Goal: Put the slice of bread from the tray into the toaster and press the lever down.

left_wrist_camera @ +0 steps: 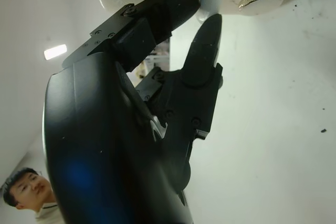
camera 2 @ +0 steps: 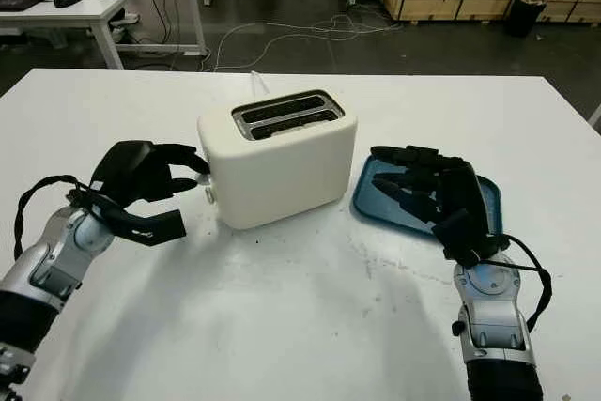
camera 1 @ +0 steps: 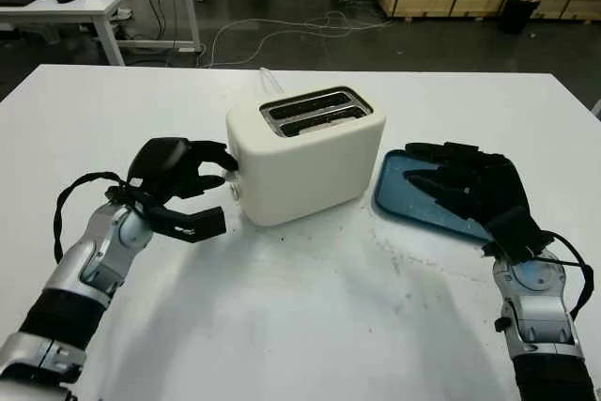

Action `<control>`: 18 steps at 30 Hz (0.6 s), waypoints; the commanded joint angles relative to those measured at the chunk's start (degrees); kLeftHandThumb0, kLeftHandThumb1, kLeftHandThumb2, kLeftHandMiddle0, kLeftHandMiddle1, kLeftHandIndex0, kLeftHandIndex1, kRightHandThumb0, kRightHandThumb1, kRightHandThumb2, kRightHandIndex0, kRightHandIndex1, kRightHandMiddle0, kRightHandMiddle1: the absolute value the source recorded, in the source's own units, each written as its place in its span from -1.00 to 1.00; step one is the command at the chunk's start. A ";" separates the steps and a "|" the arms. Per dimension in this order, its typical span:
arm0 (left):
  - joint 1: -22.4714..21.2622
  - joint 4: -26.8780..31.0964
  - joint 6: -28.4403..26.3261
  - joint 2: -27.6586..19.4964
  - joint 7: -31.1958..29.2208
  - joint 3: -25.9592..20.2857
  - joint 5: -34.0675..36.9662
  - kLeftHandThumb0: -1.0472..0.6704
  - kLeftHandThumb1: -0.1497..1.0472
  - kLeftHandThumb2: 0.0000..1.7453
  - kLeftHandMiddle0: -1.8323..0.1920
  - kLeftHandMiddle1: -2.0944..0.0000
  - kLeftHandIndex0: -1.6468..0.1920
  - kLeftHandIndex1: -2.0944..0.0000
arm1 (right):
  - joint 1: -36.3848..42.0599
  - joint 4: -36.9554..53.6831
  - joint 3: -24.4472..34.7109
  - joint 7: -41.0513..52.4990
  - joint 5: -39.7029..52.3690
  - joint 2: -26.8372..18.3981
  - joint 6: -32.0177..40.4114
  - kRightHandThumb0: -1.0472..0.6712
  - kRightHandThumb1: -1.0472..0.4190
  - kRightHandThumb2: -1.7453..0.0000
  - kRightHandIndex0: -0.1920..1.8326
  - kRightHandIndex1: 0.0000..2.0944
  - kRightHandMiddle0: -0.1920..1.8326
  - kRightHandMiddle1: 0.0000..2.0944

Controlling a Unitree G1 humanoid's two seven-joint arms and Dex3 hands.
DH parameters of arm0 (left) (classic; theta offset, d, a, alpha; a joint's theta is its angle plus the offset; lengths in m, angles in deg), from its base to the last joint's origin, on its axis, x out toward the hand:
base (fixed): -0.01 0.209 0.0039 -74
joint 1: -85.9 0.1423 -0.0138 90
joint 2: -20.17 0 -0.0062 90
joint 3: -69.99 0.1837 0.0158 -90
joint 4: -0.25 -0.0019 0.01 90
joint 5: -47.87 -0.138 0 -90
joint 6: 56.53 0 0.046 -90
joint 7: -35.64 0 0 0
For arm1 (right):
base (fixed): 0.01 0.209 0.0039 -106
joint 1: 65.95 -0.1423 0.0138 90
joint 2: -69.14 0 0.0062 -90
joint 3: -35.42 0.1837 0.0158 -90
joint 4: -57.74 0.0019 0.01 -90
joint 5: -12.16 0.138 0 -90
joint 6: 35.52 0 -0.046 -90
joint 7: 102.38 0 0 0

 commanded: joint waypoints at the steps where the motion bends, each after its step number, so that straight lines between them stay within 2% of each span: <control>1: -0.13 -2.91 0.42 2.79 -1.66 3.78 -1.51 -0.05 0.75 -1.00 -0.09 -0.30 -0.40 0.51 | 0.14 0.76 0.41 -0.36 0.20 -0.30 0.97 -0.26 -0.72 1.00 0.35 -1.00 0.21 -1.00; 8: -1.81 -3.83 0.72 2.97 -1.40 3.68 -1.62 -0.04 0.72 -1.00 -0.08 -0.32 -0.41 0.49 | 0.12 0.46 0.50 -0.25 0.11 -0.50 0.68 -0.26 -0.72 1.00 0.35 -1.00 0.21 -1.00; 12: -3.76 -2.92 -0.97 3.01 -5.79 4.45 -1.13 -0.08 0.76 -0.99 -0.04 -0.36 -0.37 0.47 | 0.20 0.85 0.37 -0.43 -0.16 -0.44 1.13 -0.25 -0.72 1.00 0.35 -1.00 0.21 -1.00; 14: -5.15 -2.97 -1.88 3.60 -9.16 5.17 -0.42 -0.12 0.78 -0.97 -0.05 -0.29 -0.33 0.49 | 0.22 0.93 0.33 -0.44 -0.05 -0.28 1.10 -0.23 -0.72 1.00 0.36 -0.99 0.21 -1.00; 15: -5.89 -3.21 -2.53 4.31 -11.13 5.61 0.13 -0.14 0.78 -0.95 -0.06 -0.17 -0.31 0.54 | 0.23 0.87 0.31 -0.42 0.03 -0.19 0.90 -0.23 -0.72 1.00 0.36 -0.99 0.21 -1.00; 16: -6.61 -3.79 -2.94 5.19 -12.58 6.12 0.51 -0.14 0.79 -0.94 -0.09 -0.06 -0.31 0.59 | 0.24 0.81 0.29 -0.36 0.08 -0.16 0.84 -0.23 -0.72 1.00 0.36 -0.99 0.21 -1.00; 18: -8.07 -4.98 -4.48 7.15 -15.01 7.69 0.23 -0.15 0.78 -0.94 -0.14 0.02 -0.36 0.62 | 0.32 0.78 0.30 -0.26 -0.01 -0.35 0.94 -0.25 -0.72 1.00 0.35 -1.00 0.21 -1.00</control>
